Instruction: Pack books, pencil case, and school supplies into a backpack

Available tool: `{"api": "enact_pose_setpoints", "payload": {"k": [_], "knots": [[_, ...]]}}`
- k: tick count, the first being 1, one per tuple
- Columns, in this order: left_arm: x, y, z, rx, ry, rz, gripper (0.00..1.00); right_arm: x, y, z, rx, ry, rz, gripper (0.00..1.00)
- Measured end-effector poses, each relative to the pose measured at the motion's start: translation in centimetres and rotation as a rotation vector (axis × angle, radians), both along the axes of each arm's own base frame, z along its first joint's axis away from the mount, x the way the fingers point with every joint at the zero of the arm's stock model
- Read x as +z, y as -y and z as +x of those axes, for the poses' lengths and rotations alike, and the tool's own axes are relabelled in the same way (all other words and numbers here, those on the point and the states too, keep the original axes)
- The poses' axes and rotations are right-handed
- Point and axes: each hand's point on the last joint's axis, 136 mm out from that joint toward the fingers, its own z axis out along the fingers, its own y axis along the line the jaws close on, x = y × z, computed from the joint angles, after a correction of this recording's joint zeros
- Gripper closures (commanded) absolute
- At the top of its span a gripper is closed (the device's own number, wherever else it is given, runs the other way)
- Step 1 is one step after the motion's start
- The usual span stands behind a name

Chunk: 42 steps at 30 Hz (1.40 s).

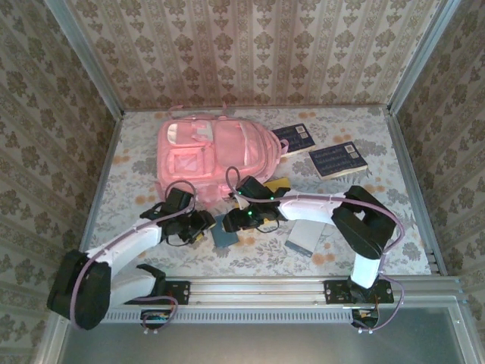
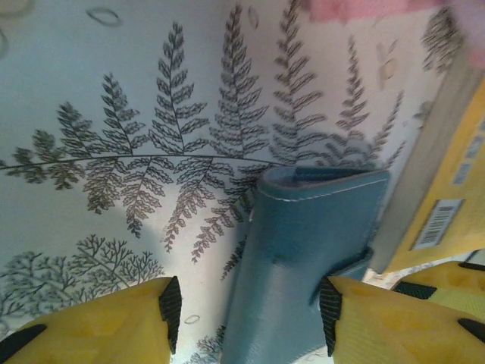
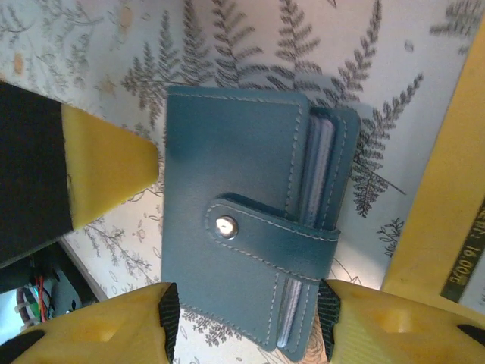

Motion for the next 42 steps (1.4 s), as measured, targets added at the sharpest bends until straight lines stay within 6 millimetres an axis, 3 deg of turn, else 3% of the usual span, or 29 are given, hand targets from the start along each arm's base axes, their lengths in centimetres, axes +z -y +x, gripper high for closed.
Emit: {"api": "enact_pose_setpoints", "payload": {"k": [3,6,14,20,22,27,34,38,42], "knots": [[-1.0,0.4,-0.1,-0.019,-0.018,0.013,0.48,-1.4,-0.1,-0.4,-0.017,-0.054,-0.006,0.55],[-1.3,0.4,-0.1,-0.019,-0.027,0.019,0.52,-1.5,-0.5,-0.2,-0.034,-0.080,0.022,0.61],[-1.8,0.6,0.0,-0.019,-0.042,0.015,0.81,-1.5,-1.4,0.0,-0.050,-0.113,0.074,0.67],[-0.7,1.5,1.2,-0.046,0.045,-0.022,0.96,-1.5,-1.1,0.3,-0.061,-0.121,0.078,0.65],[-0.1,1.6,1.3,-0.051,0.068,-0.030,0.98,-1.4,-0.9,0.5,-0.066,-0.121,0.080,0.61],[2.4,1.4,1.6,-0.057,0.163,-0.043,1.00,-0.4,1.1,0.8,-0.103,-0.115,0.068,0.36],[6.4,0.4,2.0,-0.014,0.281,-0.102,1.00,4.1,4.8,2.5,-0.241,-0.063,0.161,0.09],[8.5,0.4,2.3,0.025,0.333,-0.163,1.00,6.1,4.6,2.4,-0.285,-0.077,0.277,0.04],[9.0,0.8,2.3,0.040,0.321,-0.205,1.00,6.9,4.0,2.4,-0.311,-0.118,0.361,0.05]]}}
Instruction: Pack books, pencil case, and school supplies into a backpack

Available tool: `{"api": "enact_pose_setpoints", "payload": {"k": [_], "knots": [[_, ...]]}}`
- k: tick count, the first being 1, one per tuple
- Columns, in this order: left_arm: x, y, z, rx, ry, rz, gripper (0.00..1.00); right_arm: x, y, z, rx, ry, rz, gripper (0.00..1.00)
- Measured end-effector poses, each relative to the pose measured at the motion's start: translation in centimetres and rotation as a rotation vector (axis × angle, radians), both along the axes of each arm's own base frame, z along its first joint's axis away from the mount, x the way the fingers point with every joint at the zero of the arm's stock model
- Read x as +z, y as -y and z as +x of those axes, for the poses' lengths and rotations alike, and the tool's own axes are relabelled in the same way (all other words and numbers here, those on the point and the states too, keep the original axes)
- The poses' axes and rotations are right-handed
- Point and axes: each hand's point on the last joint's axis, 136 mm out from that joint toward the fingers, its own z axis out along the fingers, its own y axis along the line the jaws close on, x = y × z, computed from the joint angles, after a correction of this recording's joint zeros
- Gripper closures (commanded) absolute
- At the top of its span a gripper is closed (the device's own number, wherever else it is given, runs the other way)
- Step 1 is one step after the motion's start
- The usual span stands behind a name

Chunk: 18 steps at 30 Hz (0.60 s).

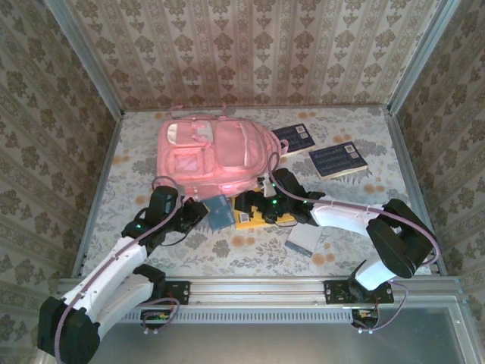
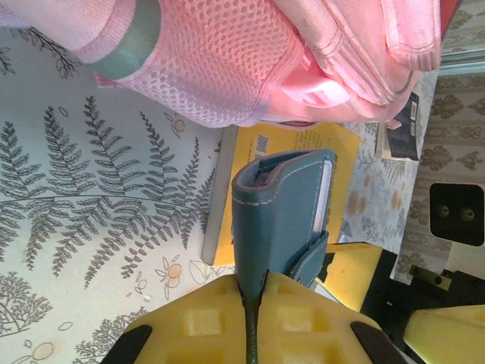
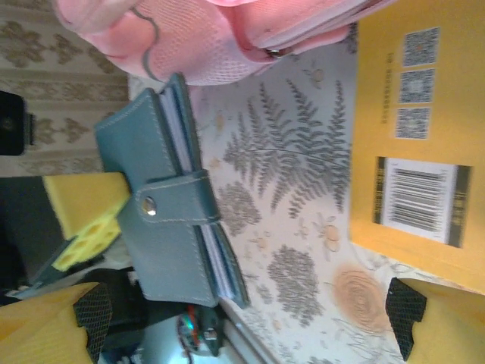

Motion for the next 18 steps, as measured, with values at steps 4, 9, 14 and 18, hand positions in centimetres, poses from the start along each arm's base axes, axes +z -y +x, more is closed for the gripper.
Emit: {"api": "enact_pose_setpoints", "payload": {"k": [4,9,14,18], "knots": [[0.3,0.4,-0.1,-0.001,-0.016,-0.031,1.00,1.9,-1.0,0.5,-0.005,0.008,0.097,0.08],[0.8,0.8,-0.2,-0.006,-0.021,-0.065,1.00,1.7,-1.9,0.9,-0.003,-0.008,0.131,0.12],[1.6,1.1,-0.1,-0.011,-0.013,-0.089,1.00,0.6,-2.5,1.2,0.007,-0.032,0.128,0.19],[2.0,1.3,0.0,-0.015,-0.001,-0.099,1.00,0.5,-3.3,1.0,0.035,-0.040,0.152,0.30]]}}
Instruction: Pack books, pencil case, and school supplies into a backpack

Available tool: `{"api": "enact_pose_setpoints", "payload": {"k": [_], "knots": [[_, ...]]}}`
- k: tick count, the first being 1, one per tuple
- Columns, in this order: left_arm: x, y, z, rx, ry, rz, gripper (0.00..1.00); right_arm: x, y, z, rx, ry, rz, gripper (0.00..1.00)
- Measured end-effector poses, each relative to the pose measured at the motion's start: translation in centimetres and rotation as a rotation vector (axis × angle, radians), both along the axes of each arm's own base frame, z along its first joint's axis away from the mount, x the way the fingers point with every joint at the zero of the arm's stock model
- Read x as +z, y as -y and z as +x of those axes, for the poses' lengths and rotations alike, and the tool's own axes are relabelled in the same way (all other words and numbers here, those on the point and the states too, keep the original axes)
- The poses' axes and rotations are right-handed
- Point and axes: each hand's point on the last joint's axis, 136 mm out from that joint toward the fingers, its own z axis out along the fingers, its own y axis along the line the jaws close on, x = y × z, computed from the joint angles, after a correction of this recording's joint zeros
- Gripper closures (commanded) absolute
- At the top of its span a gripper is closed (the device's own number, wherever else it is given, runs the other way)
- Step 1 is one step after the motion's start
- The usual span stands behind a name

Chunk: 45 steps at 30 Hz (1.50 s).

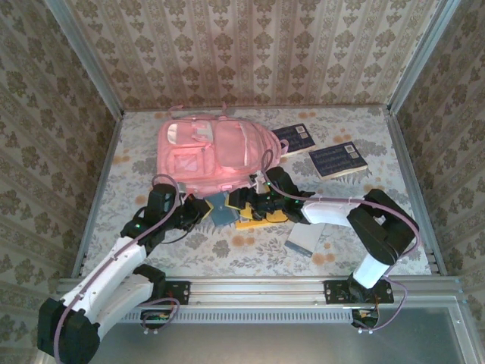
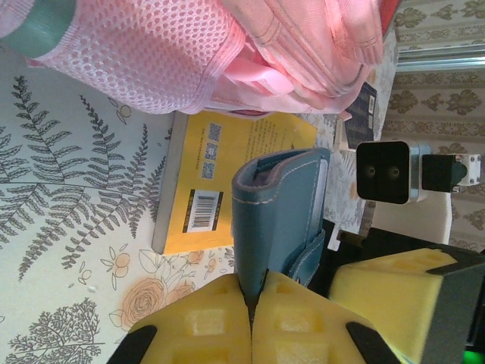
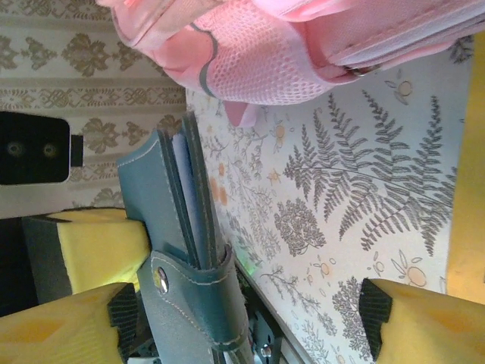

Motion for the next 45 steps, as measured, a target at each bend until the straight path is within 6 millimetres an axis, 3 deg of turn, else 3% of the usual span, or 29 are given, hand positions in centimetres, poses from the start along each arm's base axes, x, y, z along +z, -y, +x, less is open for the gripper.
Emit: {"api": "enact_pose_setpoints", "payload": {"k": [7,13,18,22,26,30,35,41,45], "knots": [[-0.4,0.4,-0.1,-0.017,-0.016,0.009,0.99,2.0,-1.9,-1.2,0.069,0.025,0.064,0.52],[-0.6,1.0,0.0,-0.040,-0.019,0.027,0.70,1.9,-1.8,-1.2,0.073,0.026,0.062,0.63],[-0.5,1.5,-0.1,-0.073,-0.006,0.044,0.48,1.8,-1.9,-1.4,0.090,0.042,0.053,0.79],[1.1,1.6,0.3,-0.095,0.038,0.068,0.40,1.6,-1.2,-1.3,0.085,0.053,0.026,0.82],[3.6,1.2,1.3,-0.108,0.106,0.126,0.33,2.4,0.7,-0.7,0.048,0.101,-0.032,0.83],[5.7,0.8,3.9,-0.104,0.155,0.199,0.33,2.8,3.6,0.3,-0.014,0.162,-0.120,0.83],[6.0,1.2,9.1,-0.116,0.139,0.293,0.34,1.4,8.0,0.9,-0.096,0.189,-0.248,0.83],[7.1,4.5,15.8,-0.179,0.167,0.343,0.43,-0.3,12.6,0.8,-0.176,0.204,-0.383,0.83],[6.4,7.3,19.9,-0.220,0.174,0.347,0.45,-1.4,15.3,0.7,-0.220,0.194,-0.446,0.83]]}}
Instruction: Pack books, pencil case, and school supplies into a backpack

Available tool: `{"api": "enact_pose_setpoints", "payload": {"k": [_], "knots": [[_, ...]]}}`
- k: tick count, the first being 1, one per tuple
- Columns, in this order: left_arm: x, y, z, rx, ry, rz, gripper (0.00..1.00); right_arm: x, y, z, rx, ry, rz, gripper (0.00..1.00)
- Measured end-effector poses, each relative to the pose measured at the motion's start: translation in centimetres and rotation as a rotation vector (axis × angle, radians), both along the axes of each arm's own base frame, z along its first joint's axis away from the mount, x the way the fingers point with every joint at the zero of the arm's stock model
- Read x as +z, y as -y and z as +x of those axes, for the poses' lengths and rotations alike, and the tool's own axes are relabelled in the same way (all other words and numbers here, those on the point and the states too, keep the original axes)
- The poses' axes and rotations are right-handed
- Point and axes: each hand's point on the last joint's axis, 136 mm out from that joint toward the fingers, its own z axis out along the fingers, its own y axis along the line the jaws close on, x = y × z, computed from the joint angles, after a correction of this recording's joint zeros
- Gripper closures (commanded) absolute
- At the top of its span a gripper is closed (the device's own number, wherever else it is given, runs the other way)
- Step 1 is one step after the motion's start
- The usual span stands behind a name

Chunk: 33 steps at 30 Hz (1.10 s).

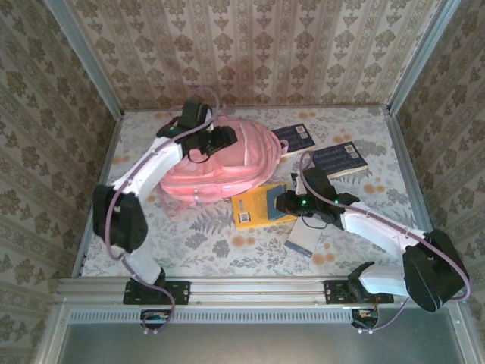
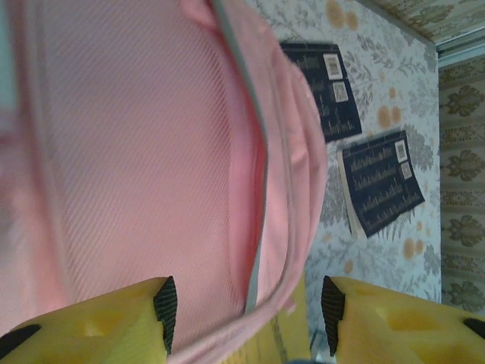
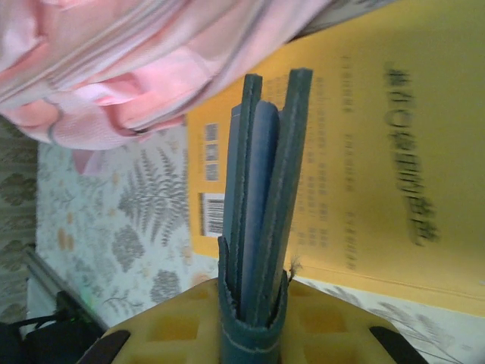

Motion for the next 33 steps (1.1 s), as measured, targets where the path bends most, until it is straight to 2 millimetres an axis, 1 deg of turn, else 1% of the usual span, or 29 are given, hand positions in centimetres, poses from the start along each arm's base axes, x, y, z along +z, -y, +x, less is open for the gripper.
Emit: {"api": "enact_pose_setpoints", "payload": {"k": [2,5,8,11,13,16,20,23,26,30,33], "knots": [[-0.9,1.4,1.4,-0.019,-0.004,0.007,0.46,-0.3,1.2,0.3,-0.027,-0.002,-0.024,0.83],[-2.7,3.4,2.7,-0.051,-0.029,0.020,0.48,-0.2,2.6,0.7,-0.058,0.014,-0.055,0.83],[-4.6,5.0,3.7,-0.076,-0.050,0.030,0.51,0.4,3.8,1.0,-0.077,0.049,-0.082,0.83],[-6.2,5.9,4.3,-0.087,-0.073,0.036,0.55,0.6,4.4,1.3,-0.085,0.070,-0.100,0.83],[-7.0,6.2,4.5,-0.091,-0.086,0.040,0.59,0.5,4.7,1.4,-0.088,0.072,-0.109,0.84],[-7.4,6.4,4.8,-0.096,-0.089,0.038,0.68,0.2,4.9,1.5,-0.088,0.072,-0.117,0.84],[-7.5,6.5,4.9,-0.104,-0.086,0.039,0.80,-0.7,4.9,1.6,-0.087,0.045,-0.129,0.84],[-7.3,6.6,5.0,-0.111,-0.077,0.043,0.83,-1.0,4.8,1.6,-0.083,0.036,-0.128,0.84],[-7.2,6.6,5.0,-0.120,-0.071,0.054,0.85,-1.2,4.6,1.8,-0.078,0.035,-0.122,0.84],[-7.0,6.7,4.8,-0.134,-0.060,0.067,0.84,-1.4,4.4,2.0,-0.074,0.032,-0.116,0.84],[-6.9,7.0,4.7,-0.144,-0.055,0.073,0.79,-1.7,4.4,2.1,-0.075,0.025,-0.117,0.83]]}}
